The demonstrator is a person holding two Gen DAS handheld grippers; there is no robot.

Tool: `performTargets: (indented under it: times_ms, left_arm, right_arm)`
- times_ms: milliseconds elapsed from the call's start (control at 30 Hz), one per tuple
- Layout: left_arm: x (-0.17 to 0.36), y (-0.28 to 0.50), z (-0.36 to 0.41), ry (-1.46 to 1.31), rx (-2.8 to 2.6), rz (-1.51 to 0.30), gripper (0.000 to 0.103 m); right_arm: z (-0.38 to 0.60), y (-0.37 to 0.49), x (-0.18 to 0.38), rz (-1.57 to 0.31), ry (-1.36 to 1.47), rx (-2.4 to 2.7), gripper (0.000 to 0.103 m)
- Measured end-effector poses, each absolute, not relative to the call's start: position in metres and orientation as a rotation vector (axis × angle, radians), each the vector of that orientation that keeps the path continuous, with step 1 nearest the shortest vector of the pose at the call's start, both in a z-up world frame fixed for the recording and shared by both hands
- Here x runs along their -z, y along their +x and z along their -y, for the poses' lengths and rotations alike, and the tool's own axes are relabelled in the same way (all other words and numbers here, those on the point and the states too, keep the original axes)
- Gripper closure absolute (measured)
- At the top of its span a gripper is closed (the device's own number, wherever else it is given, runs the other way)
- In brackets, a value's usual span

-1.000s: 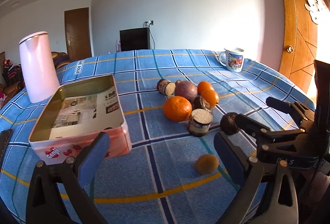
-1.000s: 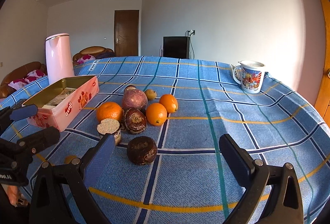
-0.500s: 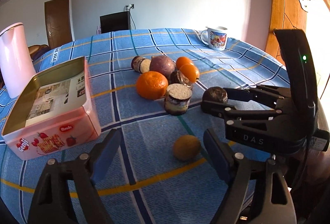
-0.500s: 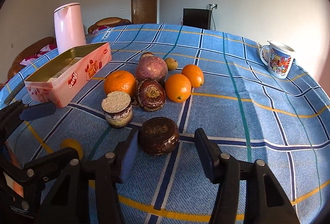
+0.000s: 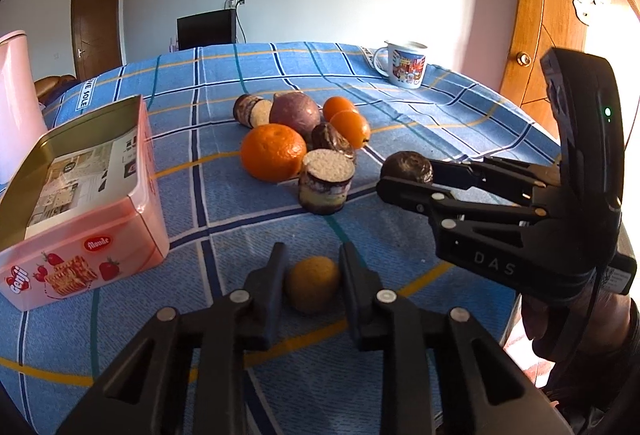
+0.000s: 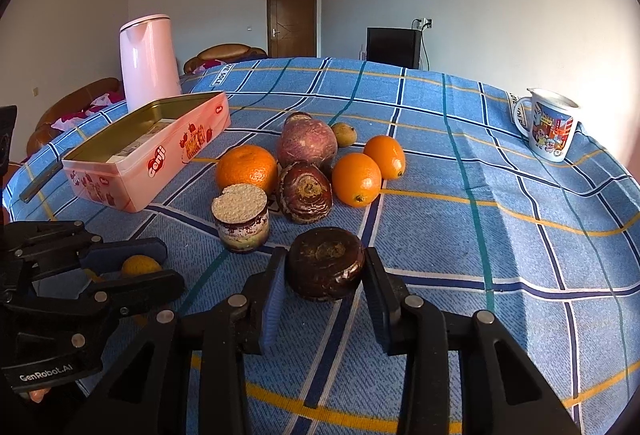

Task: Organize fruits
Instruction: 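Grasp a dark brown round fruit with the right tool while the left tool grasps a small yellow fruit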

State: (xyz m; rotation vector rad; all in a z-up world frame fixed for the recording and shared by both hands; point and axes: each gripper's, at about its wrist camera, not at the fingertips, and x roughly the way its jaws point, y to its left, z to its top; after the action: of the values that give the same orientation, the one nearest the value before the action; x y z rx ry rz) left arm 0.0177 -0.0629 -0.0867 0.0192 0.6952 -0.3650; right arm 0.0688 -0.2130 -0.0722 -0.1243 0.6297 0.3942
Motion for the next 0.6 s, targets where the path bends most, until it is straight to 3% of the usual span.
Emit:
performTargets:
  times_ms: [600]
  left_arm:
    - [0.040,0.031,-0.028,-0.016,0.087,-0.512,0.076]
  right_arm:
    - [0.159,0.067,0.023,-0.464,-0.103,-0.542,0.064]
